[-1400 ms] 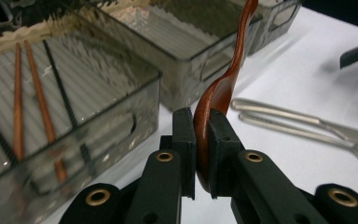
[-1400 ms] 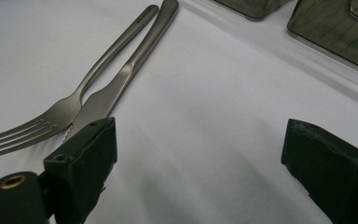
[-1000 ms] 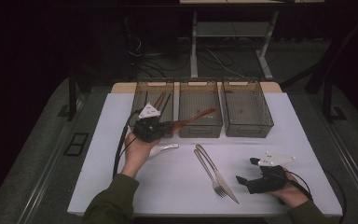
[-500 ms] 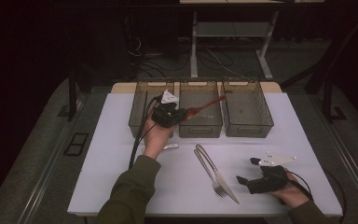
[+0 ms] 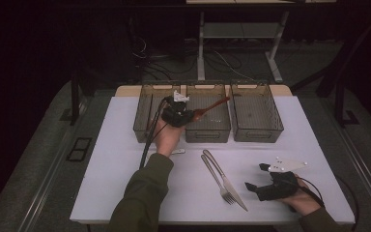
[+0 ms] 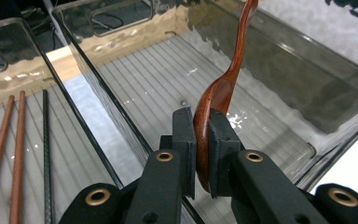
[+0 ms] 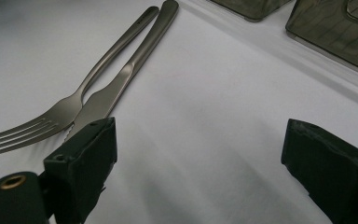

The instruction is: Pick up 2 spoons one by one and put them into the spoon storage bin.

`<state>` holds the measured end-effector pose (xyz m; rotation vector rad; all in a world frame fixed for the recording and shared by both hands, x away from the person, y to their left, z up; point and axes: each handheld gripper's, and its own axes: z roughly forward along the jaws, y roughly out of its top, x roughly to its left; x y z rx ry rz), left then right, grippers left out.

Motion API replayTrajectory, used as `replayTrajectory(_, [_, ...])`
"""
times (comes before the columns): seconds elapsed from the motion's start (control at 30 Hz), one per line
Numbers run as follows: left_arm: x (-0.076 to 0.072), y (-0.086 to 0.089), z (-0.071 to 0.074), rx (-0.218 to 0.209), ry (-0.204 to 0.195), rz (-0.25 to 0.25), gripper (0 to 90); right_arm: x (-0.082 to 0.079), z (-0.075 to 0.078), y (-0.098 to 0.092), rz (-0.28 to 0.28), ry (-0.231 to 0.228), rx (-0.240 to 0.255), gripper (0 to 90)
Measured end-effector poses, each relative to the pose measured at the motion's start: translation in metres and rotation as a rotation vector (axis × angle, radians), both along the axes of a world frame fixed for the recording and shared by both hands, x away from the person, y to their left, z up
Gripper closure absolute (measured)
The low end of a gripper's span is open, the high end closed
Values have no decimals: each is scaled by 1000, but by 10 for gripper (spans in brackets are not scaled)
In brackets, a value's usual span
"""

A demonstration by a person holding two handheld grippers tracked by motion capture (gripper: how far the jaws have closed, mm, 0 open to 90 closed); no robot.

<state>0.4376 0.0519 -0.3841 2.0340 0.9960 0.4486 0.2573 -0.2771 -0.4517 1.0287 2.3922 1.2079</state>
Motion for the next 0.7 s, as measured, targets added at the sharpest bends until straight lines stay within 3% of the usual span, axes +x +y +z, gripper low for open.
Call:
replayTrajectory(0.13, [1, -2, -3, -4, 5, 9, 815, 0, 0, 0, -1, 0, 1, 103])
replayTrajectory(0.3, [1, -1, -3, -3, 4, 11, 701, 0, 0, -1, -1, 0, 0, 103])
replayTrajectory(0.6, [-3, 3, 3, -45, 22, -46, 514, 0, 0, 0, 1, 0, -1, 103])
replayTrajectory(0.7, [-7, 8, 7, -41, 27, -84, 465, 0, 0, 0, 1, 0, -1, 103])
